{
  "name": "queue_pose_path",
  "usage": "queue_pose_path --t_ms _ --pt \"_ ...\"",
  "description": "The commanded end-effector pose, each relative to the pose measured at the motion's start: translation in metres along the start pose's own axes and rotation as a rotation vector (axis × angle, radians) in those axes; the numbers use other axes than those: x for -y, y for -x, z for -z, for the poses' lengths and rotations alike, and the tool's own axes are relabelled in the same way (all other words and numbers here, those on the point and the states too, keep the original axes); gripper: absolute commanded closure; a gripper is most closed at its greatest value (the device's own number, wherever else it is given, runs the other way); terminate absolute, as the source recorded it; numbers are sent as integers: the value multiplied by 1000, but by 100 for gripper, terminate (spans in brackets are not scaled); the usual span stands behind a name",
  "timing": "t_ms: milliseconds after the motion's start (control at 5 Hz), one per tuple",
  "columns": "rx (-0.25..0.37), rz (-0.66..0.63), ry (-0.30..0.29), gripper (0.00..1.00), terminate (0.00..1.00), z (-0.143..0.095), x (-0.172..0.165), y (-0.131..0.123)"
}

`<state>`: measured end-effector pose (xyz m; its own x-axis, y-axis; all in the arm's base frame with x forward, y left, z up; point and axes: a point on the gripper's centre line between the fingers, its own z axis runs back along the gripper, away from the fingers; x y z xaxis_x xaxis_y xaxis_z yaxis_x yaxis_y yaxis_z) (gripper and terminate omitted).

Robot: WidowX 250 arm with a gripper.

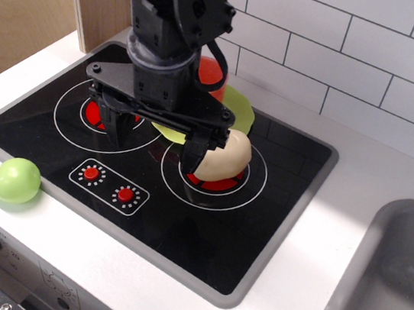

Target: Take cup off plate

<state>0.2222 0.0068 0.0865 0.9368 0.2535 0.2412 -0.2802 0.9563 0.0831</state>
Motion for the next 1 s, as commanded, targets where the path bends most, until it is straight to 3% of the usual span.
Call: queue_pose_path --t_ms 0,400,800 --pt "0 0 0 0 0 0 0 0" --pt "-15 103 -3 0 0 -9 -36 -18" --pt "-73 394 57 0 0 1 -61 -58"
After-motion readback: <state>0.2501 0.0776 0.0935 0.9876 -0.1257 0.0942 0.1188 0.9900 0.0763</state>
